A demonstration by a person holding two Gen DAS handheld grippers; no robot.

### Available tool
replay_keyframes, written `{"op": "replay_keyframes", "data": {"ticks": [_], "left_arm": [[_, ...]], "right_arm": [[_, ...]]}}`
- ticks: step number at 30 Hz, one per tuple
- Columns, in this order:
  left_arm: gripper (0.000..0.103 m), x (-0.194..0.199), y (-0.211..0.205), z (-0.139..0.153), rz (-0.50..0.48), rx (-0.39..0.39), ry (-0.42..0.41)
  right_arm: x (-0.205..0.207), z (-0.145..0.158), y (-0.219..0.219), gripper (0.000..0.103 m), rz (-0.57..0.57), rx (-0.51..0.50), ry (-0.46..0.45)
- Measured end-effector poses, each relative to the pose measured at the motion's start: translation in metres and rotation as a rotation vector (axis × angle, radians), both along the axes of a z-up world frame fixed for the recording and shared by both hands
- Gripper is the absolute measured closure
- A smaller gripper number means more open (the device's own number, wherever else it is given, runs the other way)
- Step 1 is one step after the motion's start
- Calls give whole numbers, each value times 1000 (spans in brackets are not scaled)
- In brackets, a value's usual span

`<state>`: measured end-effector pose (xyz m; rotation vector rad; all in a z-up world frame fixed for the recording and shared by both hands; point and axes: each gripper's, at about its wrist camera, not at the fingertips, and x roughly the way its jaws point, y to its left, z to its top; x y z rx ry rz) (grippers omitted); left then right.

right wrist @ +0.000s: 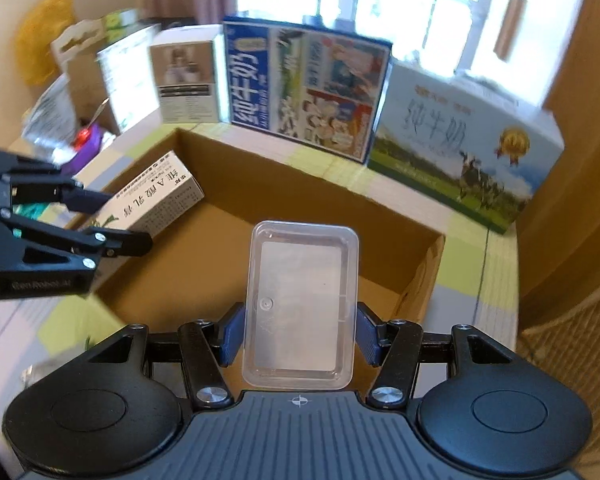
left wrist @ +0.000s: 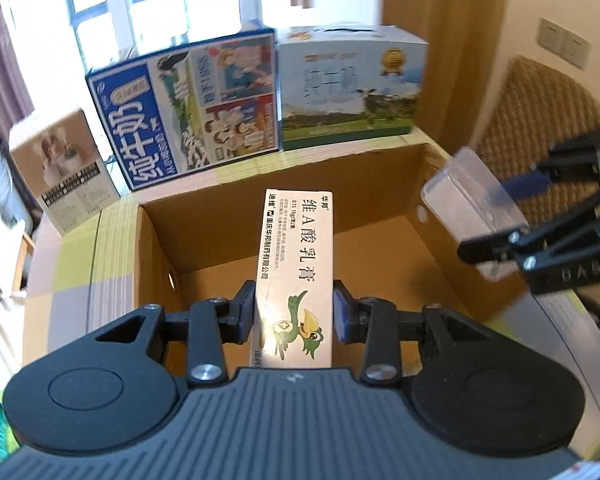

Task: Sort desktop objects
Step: 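Carry the cream box with the left tool while the right tool carries the tray over the cardboard box, then open the left tool dropping the cream box while the right tool releases the tray into the box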

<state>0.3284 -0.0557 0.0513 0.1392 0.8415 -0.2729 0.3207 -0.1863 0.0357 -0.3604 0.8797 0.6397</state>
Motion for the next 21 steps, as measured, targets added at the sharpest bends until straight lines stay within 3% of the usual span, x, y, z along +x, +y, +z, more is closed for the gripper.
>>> {"op": "replay_keyframes", "data": {"ticks": [6,13,21], "left_arm": [[69,27,4,-30,62,-69,42],[69,37,-1,-53,57,-54,75],[61,29,6,-36,66,-53,31]], "right_arm": [[26,-32,4,49,-35,10,81],[32,-61,6,49,-37,-6,126],[32,-65,8,49,-43,9,138]]}}
